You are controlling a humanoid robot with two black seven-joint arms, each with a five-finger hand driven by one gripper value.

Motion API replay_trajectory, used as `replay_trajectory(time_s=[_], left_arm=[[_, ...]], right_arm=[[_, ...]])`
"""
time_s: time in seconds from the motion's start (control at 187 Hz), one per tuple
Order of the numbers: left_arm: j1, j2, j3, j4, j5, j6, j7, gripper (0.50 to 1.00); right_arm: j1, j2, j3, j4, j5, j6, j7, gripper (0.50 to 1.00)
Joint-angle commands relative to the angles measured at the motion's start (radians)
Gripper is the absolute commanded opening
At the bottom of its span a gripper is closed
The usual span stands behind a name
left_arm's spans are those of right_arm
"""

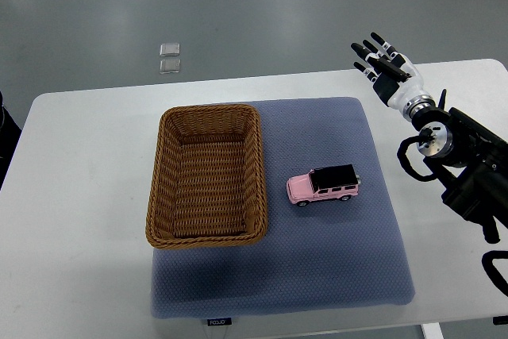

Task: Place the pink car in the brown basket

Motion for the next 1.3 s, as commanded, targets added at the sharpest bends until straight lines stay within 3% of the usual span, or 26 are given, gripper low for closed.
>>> replay_trajectory(time_s=[0.0, 1.115, 1.297], left_arm=[[0.0, 0.0, 0.001, 0.0, 0.0, 0.0, 0.0, 1.0], [-0.012, 0.0, 0.033, 0.004, 0.001, 0.009, 0.0, 1.0], [-0.012, 0.0, 0.033, 0.006, 0.001, 0.009, 0.0, 1.0]], right_arm=[[0.0, -0.002, -0.001, -0.001, -0.002, 0.0, 0.0, 0.907], [-0.005, 0.0, -0.001, 0.004, 0.003, 0.0, 0.0, 0.907], [-0.012, -0.043, -0.014, 0.084, 0.008, -0.015, -0.002, 0.907]])
